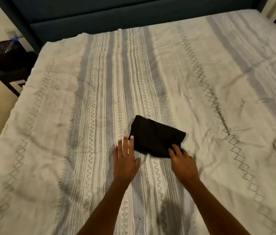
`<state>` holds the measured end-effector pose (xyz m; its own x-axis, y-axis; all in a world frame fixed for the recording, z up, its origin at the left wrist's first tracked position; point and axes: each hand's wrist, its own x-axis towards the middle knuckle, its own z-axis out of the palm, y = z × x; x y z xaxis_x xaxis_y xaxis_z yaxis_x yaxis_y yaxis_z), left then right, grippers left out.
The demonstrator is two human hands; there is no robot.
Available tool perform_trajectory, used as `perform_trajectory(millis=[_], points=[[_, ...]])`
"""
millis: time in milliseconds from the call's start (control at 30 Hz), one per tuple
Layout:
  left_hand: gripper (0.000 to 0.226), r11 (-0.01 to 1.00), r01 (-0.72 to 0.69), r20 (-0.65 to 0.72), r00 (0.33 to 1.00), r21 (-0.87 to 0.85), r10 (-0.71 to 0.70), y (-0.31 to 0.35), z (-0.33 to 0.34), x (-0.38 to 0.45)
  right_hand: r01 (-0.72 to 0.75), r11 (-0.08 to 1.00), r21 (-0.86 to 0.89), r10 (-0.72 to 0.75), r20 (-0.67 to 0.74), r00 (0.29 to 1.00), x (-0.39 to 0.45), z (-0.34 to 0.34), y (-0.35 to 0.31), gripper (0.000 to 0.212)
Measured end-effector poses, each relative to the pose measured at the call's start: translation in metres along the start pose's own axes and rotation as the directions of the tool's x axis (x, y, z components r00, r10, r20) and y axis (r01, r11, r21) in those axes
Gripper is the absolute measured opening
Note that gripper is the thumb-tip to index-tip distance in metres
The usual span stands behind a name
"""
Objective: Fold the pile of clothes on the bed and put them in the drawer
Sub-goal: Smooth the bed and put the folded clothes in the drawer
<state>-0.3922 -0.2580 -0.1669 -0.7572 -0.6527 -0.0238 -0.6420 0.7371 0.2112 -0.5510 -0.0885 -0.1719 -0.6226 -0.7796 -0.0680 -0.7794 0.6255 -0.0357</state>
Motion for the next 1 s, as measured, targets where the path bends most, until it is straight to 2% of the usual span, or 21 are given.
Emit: perform_trajectory(millis=[67, 167, 233, 367, 467, 633, 733, 767, 900, 1000], points=[[0.097, 0.974, -0.199, 0.003, 0.980, 0.110, 0.200, 0.008, 0.001, 0.006, -0.046, 0.998, 0.036, 0.046, 0.007, 0.999, -0.037, 0.006, 0.007, 0.054], [0.102, 0.868, -0.456, 0.085, 0.890, 0.197, 0.448, 0.020, 0.006, 0.014, -0.111, 0.990, 0.090, 0.107, 0.049, 0.993, -0.074, 0.008, 0.015, 0.059], [0.101, 0.823, -0.520, 0.095, 0.853, 0.229, 0.513, 0.028, 0.010, 0.012, -0.132, 0.984, 0.119, 0.124, 0.072, 0.990, -0.085, 0.009, 0.017, 0.058], [0.104, 0.773, -0.572, 0.142, 0.819, 0.276, 0.556, 0.035, 0.017, 0.008, -0.152, 0.977, 0.148, 0.140, 0.091, 0.986, -0.085, 0.000, 0.016, 0.056], [0.101, 0.812, -0.513, 0.206, 0.857, 0.277, 0.471, 0.043, 0.018, 0.001, -0.148, 0.973, 0.175, 0.138, 0.068, 0.988, -0.083, -0.003, 0.015, 0.059], [0.077, 0.903, -0.396, 0.257, 0.902, 0.169, 0.348, 0.053, 0.001, -0.007, -0.131, 0.972, 0.195, 0.132, 0.010, 0.991, -0.089, -0.012, 0.019, 0.062], [0.063, 0.937, -0.347, 0.354, 0.882, 0.044, 0.311, 0.058, -0.019, -0.021, -0.177, 0.955, 0.237, 0.160, 0.088, 0.983, -0.109, -0.033, 0.024, 0.064], [0.061, 0.950, -0.312, 0.373, 0.882, 0.008, 0.286, 0.060, -0.026, -0.032, -0.207, 0.947, 0.247, 0.171, 0.159, 0.972, -0.118, -0.040, 0.024, 0.063], [0.059, 0.979, -0.117, 0.358, 0.918, -0.169, 0.171, 0.070, -0.060, -0.104, -0.273, 0.889, 0.367, 0.182, 0.264, 0.947, -0.172, -0.072, 0.022, 0.054], [0.050, 0.972, -0.066, 0.408, 0.899, -0.225, 0.156, 0.074, -0.083, -0.172, -0.312, 0.874, 0.372, 0.203, 0.305, 0.930, -0.224, -0.100, 0.015, 0.047]])
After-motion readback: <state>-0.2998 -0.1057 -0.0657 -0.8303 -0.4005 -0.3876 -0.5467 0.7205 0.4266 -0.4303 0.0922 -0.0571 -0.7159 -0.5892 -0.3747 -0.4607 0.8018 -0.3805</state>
